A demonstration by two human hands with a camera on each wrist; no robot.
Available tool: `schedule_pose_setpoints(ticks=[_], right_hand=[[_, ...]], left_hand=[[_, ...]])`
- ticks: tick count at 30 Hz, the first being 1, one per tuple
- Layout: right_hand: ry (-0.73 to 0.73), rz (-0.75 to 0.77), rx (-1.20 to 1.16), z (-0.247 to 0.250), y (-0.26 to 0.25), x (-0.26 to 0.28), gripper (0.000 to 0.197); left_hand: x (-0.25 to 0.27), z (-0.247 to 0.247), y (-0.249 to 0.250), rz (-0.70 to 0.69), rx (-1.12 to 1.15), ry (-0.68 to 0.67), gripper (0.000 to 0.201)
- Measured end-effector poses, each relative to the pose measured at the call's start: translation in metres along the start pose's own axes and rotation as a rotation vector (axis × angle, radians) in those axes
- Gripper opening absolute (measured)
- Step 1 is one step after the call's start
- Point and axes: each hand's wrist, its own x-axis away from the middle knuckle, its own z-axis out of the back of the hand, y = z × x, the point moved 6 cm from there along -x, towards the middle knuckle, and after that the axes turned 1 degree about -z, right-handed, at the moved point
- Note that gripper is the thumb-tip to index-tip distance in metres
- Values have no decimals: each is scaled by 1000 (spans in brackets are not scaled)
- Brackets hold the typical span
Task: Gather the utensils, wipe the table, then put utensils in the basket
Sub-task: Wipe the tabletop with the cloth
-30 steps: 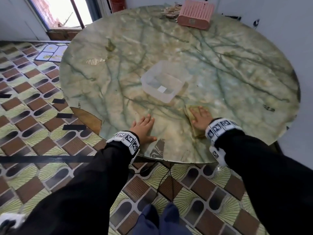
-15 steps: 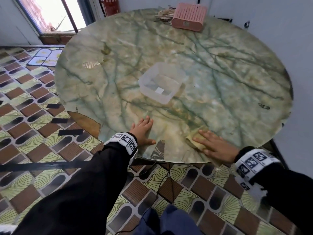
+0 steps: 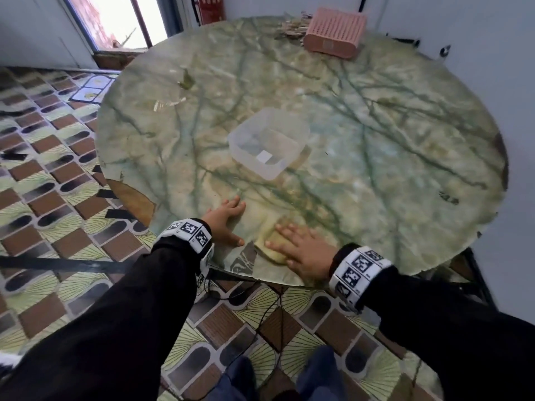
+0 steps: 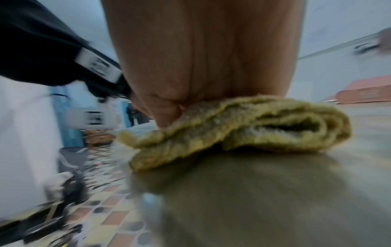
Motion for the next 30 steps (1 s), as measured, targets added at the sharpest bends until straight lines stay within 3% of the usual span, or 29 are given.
schedule_pose_setpoints(ticks=[2, 5, 7, 11, 13, 15, 17, 21, 24, 26, 27, 29, 30], right_hand=[[-33, 101, 4, -21, 21, 42, 56], [-83, 70, -46, -30, 99, 79, 60], [-56, -51, -50, -17, 164, 74, 85], [137, -358, -99, 35, 248, 32, 85], [196, -390, -56, 49, 246, 3, 72], [198, -295, -2, 51, 215, -22, 60], [155, -148, 48, 42, 172, -28, 60], [4, 173, 171, -6, 117, 40, 57], [-69, 273, 106, -31, 143, 107, 56], [-112, 195, 62, -31, 189, 128, 60], [-123, 122, 45, -26, 214, 129, 73], [-74, -82, -17, -11, 268, 116, 98], [-24, -200, -28, -3, 290, 105, 93]], left_hand=[[-1, 1, 2, 36, 36, 18, 104], [0, -1, 14, 128, 39, 45, 100], [1, -5, 28, 185, 54, 84, 97], [1, -21, 71, 195, 135, 168, 88], [1, -26, 91, 178, 152, 193, 85], [1, -28, 107, 152, 151, 212, 83], [2, -26, 120, 140, 167, 224, 80], [-4, -28, 139, 106, 132, 181, 83], [-10, -46, 147, 105, 70, 67, 100], [-12, -58, 148, 130, -5, 16, 112], [-13, -62, 148, 140, -33, 8, 116], [-13, -63, 149, 149, -52, 7, 119], [-14, -63, 150, 155, -60, 5, 119]])
